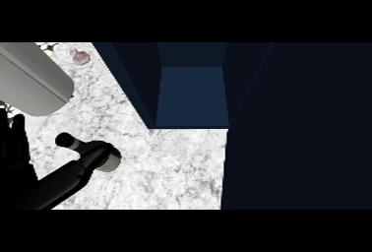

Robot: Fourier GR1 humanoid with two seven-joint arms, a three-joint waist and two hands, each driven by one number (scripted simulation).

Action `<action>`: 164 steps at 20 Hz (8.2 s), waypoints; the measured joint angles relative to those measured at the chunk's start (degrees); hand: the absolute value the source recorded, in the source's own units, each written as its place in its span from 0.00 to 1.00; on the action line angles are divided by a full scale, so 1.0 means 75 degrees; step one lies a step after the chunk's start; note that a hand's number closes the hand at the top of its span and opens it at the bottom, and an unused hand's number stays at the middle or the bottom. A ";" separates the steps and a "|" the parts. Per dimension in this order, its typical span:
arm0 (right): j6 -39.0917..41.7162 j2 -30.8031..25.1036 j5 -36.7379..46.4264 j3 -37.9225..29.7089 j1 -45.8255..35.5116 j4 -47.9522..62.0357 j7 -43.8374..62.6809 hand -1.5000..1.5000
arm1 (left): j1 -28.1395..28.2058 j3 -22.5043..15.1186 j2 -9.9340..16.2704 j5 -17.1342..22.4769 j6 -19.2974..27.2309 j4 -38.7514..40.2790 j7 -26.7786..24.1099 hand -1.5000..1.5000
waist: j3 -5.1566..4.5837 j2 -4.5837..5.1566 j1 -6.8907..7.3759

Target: Pick up the wine, place it into the cabinet and close the cabinet

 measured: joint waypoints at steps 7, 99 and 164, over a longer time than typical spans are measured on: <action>-0.0052 0.0053 0.0045 0.0087 -0.0077 -0.0052 0.0179 0.00 | 0.0795 0.0253 0.0003 0.1625 -0.0033 0.0537 -0.1488 0.00 | -0.0002 -0.0005 -0.0010; 0.0229 0.0467 0.0270 -0.0305 -0.0802 -0.0225 0.1040 0.00 | 0.0118 0.1974 0.0827 0.6233 -0.6488 0.8983 -1.0761 1.00 | 0.0031 -0.0030 0.0008; 0.0698 0.0618 0.0089 -0.0502 -0.0499 -0.0018 0.0721 0.00 | -0.3849 -0.1845 -0.0696 0.5193 -0.0947 0.5680 -0.5716 1.00 | 0.0010 0.0006 -0.0061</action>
